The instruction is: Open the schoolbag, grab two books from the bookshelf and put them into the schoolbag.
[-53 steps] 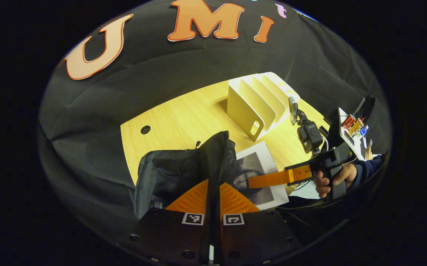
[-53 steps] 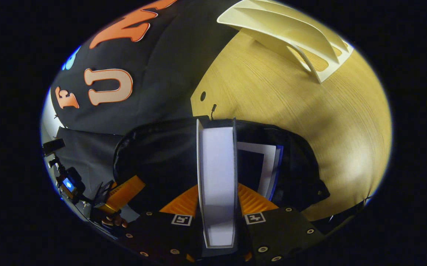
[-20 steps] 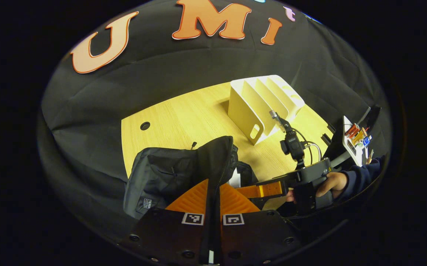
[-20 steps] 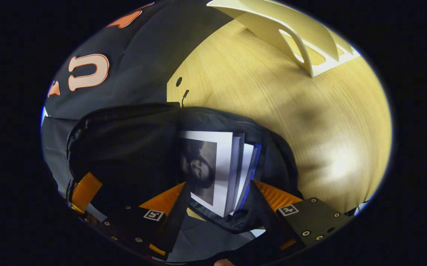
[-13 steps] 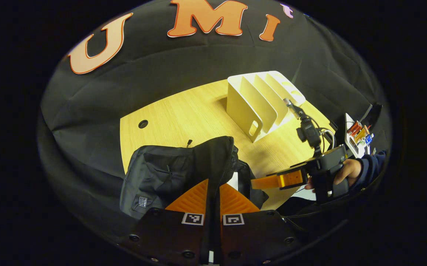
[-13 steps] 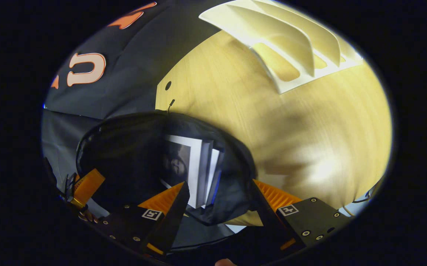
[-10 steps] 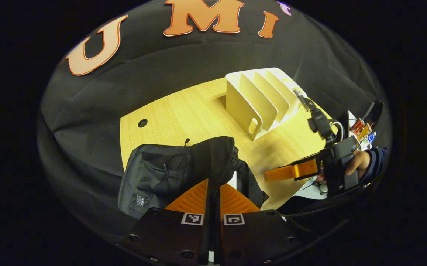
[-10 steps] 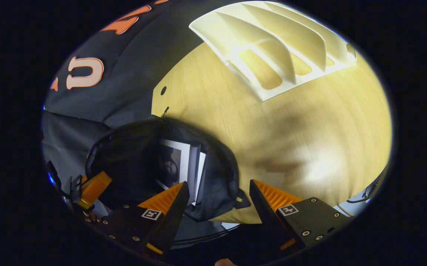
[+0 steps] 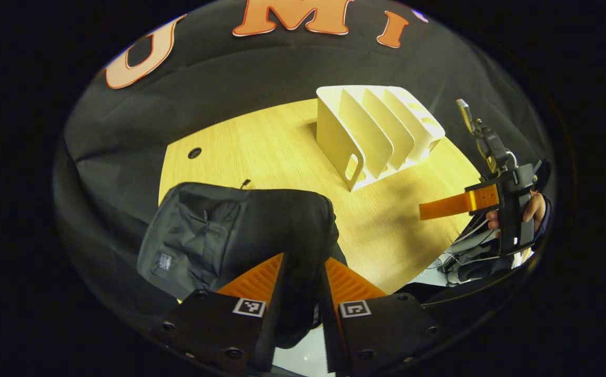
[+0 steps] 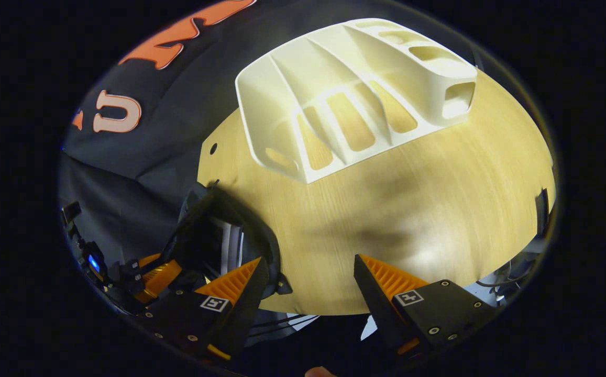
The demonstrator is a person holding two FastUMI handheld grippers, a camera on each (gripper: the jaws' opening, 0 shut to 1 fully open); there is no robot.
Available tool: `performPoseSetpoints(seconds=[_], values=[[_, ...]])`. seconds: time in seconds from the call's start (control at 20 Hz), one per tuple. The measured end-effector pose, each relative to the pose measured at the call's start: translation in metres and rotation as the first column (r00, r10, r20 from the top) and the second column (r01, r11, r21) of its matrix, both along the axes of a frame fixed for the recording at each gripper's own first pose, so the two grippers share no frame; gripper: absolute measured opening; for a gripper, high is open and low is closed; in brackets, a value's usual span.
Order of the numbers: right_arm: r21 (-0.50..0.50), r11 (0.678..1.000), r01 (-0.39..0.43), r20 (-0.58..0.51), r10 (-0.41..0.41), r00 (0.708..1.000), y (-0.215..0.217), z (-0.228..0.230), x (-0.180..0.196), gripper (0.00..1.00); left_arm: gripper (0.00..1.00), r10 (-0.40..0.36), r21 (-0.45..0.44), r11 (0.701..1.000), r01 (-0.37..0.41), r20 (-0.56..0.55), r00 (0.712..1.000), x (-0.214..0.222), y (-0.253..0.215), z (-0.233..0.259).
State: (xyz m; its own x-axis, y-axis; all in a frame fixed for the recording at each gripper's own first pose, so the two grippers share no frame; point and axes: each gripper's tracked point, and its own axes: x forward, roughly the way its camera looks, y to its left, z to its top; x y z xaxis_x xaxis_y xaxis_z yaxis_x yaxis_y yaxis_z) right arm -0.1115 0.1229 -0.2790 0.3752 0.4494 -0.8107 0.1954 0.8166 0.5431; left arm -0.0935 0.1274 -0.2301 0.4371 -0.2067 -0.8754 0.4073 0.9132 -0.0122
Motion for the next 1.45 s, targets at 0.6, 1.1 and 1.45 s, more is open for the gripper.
performPoseSetpoints(seconds=[0.6, 1.1, 1.45], values=[[-0.108, 0.994, -0.035, 0.176, 0.054, 0.983, -0.093, 0.039, 0.013, 0.99, 0.98, 0.112, -0.082, 0.991, -0.104, 0.109, 0.988, -0.010, -0.113, 0.010], [-0.269, 0.963, 0.034, 0.521, 0.116, 0.846, -0.170, 0.117, 0.047, 0.98, 0.97, 0.262, -0.184, 0.962, -0.200, 0.434, 0.862, 0.030, -0.182, 0.065], [-0.295, 0.948, 0.120, 0.740, 0.147, 0.656, -0.180, 0.172, 0.066, 0.98, 0.97, 0.408, -0.306, 0.912, -0.273, 0.604, 0.685, 0.053, -0.185, 0.097]])
